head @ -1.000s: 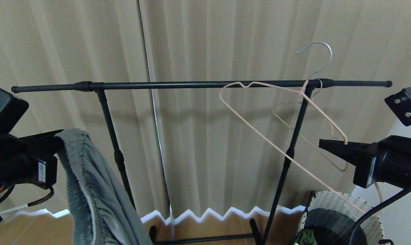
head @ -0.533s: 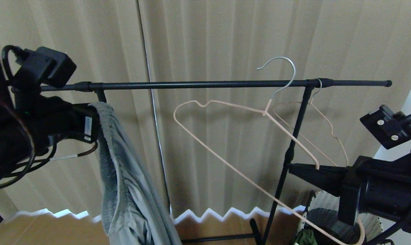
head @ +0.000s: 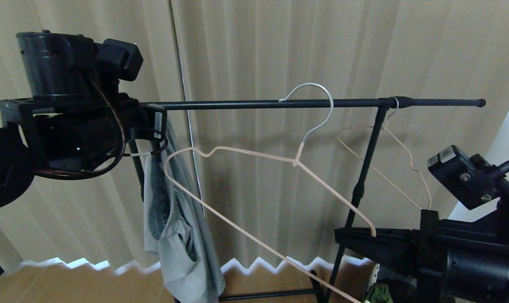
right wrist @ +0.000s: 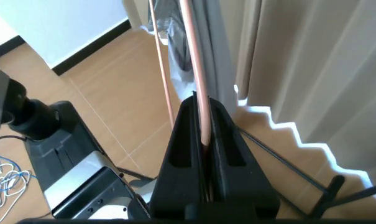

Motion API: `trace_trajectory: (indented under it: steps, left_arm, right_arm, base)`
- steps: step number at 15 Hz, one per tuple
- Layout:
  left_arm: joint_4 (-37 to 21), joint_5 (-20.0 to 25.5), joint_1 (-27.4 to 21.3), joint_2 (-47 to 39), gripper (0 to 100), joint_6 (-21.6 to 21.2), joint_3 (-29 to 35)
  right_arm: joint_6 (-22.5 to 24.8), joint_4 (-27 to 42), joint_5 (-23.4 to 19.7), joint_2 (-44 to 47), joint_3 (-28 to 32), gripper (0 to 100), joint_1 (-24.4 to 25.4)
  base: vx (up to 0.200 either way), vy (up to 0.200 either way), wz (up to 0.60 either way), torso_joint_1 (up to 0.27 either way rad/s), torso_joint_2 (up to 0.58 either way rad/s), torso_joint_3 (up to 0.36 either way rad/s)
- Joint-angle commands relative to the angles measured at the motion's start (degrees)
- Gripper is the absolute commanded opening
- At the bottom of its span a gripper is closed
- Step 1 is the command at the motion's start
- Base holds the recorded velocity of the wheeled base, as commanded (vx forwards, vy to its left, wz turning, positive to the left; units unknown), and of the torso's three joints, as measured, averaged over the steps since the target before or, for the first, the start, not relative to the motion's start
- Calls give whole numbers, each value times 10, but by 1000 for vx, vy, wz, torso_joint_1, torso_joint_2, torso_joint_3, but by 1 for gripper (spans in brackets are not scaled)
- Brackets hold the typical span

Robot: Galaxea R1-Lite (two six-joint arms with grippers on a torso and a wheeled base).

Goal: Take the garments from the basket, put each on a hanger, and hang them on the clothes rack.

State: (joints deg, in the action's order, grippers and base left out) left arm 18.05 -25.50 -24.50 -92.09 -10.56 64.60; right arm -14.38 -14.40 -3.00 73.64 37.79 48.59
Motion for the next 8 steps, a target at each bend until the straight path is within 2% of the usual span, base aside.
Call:
trace_trajectory:
  steps: [1,5,7,8]
  left_arm:
    - [0,-1,-18,-7,0,-2,4]
    - [-1,-37,-20,-5,0,-3,0]
    - [-2,-38,-20,-5,0,-4,-2]
    - [-15,-40,-20,-2,0,-3,-3]
  right_arm:
    - [1,0,0,25,2,0,1]
    - [-1,0,9,62,26,0,-3]
    - [-2,0,11,70,33,0,-4]
    - [-3,-2,25,98,58,0,-8]
  base:
    - [0,0,0,0,0,0]
    - [0,0,0,0,0,0]
    - [0,0,0,0,0,0]
    - [0,0,0,0,0,0]
